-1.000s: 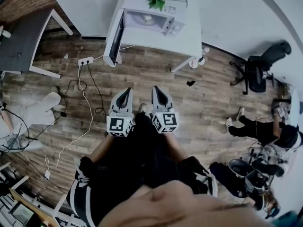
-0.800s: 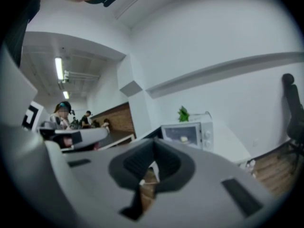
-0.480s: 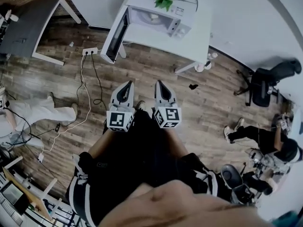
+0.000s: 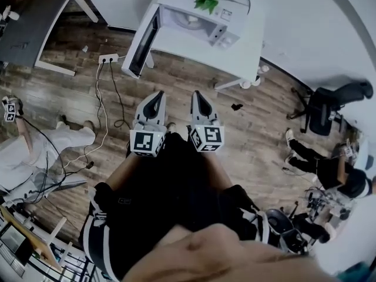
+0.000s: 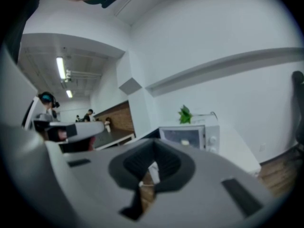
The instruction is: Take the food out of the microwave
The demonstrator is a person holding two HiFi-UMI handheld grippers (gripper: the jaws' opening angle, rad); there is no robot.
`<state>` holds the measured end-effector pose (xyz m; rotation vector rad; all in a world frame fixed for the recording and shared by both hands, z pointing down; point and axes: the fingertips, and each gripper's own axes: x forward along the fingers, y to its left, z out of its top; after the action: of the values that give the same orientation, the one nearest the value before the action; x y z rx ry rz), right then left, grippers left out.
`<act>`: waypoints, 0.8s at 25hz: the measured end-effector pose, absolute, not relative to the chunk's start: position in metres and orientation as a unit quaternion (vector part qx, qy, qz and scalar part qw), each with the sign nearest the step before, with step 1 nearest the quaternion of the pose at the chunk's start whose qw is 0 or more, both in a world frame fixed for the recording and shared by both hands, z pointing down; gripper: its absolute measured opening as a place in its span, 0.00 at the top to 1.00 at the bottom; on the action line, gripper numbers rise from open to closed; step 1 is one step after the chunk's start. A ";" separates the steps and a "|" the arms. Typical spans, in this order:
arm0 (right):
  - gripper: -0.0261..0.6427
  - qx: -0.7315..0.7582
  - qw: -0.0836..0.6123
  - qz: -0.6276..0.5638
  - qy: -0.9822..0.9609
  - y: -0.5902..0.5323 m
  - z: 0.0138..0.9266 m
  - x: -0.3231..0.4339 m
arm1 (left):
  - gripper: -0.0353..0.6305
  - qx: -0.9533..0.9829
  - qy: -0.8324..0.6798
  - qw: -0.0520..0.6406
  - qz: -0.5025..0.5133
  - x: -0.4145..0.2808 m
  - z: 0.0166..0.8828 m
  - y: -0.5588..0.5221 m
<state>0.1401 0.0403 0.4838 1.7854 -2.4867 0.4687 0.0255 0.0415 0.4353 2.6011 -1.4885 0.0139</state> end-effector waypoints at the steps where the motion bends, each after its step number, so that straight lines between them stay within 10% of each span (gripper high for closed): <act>1: 0.92 0.578 0.024 0.151 -0.802 0.035 0.485 0.139 | 0.90 0.866 -0.494 0.075 0.003 0.025 0.435 0.035; 20: 0.91 0.619 0.029 0.117 -0.776 -0.116 0.502 0.100 | 0.90 0.903 -0.423 0.075 -0.016 -0.002 0.438 -0.103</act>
<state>0.0996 -0.1163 0.5020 1.9088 -2.3958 0.3607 -0.0015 -0.1026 0.4377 2.7083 -1.2682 -0.0476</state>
